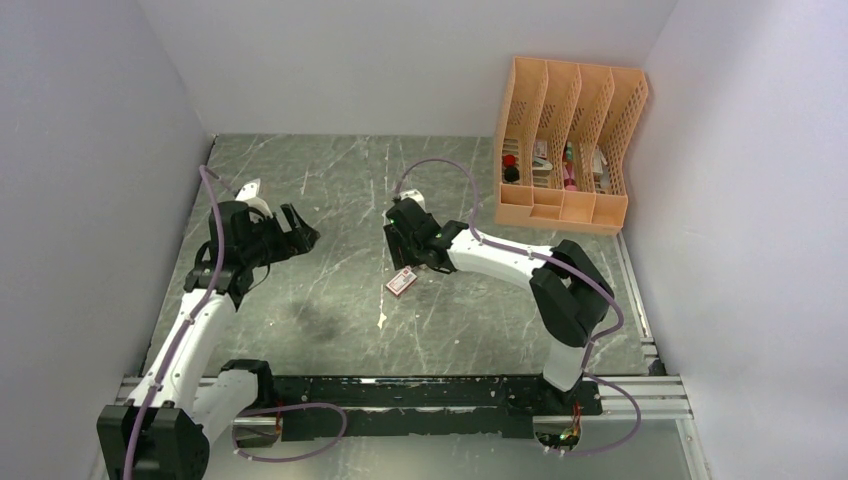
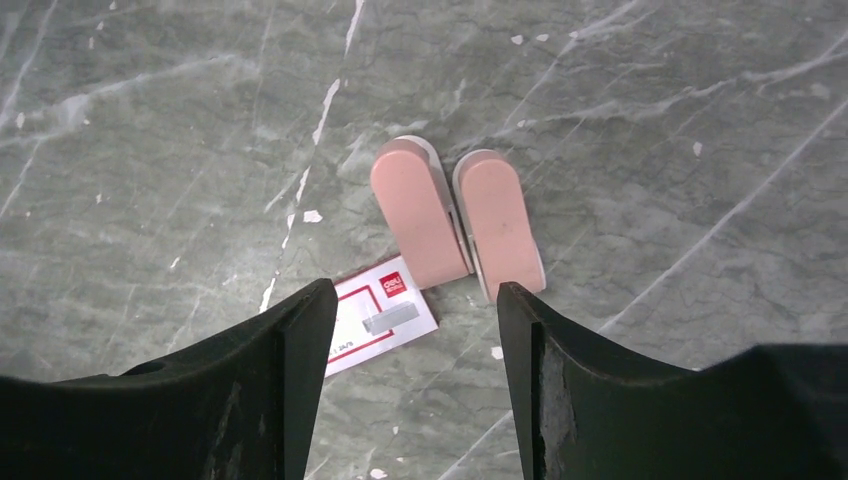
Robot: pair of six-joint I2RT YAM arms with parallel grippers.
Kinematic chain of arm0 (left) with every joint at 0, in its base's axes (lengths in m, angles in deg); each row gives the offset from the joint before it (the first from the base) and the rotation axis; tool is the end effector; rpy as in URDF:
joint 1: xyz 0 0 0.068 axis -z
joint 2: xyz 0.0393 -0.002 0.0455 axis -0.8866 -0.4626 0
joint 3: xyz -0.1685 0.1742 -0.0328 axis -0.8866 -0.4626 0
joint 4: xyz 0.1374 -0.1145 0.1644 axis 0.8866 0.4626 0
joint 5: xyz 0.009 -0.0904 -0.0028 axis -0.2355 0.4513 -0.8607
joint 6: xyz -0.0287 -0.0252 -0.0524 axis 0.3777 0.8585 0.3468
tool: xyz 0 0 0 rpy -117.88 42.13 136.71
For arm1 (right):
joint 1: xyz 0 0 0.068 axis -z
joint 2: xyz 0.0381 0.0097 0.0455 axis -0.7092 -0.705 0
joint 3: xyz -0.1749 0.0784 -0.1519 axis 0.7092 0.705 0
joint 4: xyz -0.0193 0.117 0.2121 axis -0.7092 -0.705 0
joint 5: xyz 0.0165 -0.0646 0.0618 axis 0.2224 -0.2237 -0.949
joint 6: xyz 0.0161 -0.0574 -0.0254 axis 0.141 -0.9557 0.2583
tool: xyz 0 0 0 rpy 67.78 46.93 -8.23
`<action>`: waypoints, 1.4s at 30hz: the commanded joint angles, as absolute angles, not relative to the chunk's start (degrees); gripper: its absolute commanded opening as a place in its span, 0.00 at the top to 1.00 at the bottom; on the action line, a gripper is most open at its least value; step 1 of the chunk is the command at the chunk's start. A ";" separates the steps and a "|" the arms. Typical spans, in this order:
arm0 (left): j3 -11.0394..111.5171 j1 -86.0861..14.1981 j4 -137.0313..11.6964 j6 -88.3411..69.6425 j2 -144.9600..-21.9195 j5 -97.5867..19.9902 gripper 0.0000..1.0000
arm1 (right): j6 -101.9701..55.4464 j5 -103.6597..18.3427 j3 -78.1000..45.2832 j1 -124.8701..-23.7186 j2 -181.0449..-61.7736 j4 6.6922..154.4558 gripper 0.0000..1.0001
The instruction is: Load the staples into the stapler
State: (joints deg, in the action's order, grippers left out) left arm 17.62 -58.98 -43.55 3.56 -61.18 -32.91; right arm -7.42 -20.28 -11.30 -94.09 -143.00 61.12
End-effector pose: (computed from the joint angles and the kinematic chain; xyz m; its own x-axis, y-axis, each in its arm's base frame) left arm 0.2169 -0.0255 0.2440 -0.5739 -0.3679 -0.7316 0.0337 0.8820 -0.4700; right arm 0.2524 0.2700 0.1764 -0.7204 -0.2596 -0.6431 -0.3782 0.9244 0.0505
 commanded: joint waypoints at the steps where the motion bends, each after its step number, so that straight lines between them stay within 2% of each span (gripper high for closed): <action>1: 17.62 -58.19 -43.82 4.10 -61.66 -32.66 0.12 | -8.05 -16.36 -11.89 -94.33 -142.56 60.38 0.36; 5: 17.94 -57.66 -44.13 4.20 -62.40 -32.72 0.13 | -10.79 -21.90 -12.57 -94.39 -143.17 61.62 0.40; 21: 17.92 -56.64 -43.86 4.02 -62.68 -33.07 0.13 | -9.25 -38.03 -12.51 -94.43 -147.41 69.95 0.41; 31: 17.74 -56.49 -43.70 4.30 -62.65 -33.16 0.13 | -11.18 -34.57 -18.83 -94.48 -154.98 63.40 0.41; 42: 17.61 -56.47 -43.44 4.29 -62.48 -33.02 0.13 | -9.86 -30.15 -19.38 -94.50 -155.73 58.31 0.37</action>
